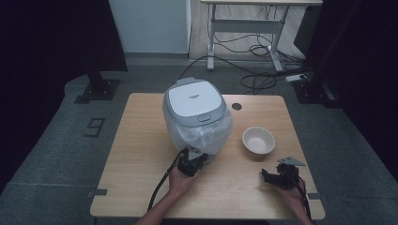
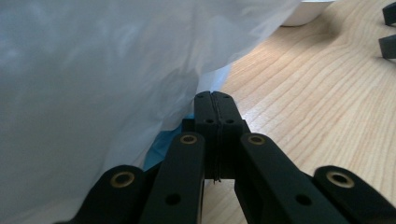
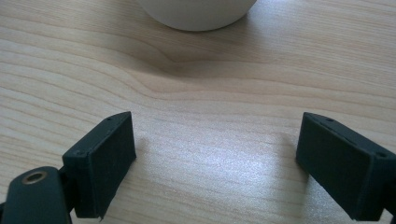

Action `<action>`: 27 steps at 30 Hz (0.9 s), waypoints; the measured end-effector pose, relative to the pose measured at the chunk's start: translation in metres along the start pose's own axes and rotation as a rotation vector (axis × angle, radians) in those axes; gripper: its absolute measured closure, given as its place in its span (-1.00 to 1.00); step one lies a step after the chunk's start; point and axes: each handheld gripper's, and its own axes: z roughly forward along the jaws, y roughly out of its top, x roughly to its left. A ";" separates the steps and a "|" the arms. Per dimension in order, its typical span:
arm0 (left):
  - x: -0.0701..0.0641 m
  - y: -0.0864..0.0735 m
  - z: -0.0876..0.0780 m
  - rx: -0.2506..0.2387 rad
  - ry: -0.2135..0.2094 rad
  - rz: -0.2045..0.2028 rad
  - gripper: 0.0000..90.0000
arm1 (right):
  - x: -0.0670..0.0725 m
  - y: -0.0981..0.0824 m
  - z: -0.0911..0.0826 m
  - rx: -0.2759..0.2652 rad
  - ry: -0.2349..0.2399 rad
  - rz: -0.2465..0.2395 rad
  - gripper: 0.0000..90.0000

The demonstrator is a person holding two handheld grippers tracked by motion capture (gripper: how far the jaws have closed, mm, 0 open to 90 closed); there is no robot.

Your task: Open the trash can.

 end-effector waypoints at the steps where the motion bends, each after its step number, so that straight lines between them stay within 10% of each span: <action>1: 0.001 0.000 0.001 0.002 -0.003 -0.002 1.00 | 0.000 0.000 0.000 0.000 0.000 0.000 -0.76; 27: -0.004 -0.005 0.007 0.004 0.043 0.063 1.00 | 0.001 0.000 -0.001 -0.001 -0.004 0.003 -0.74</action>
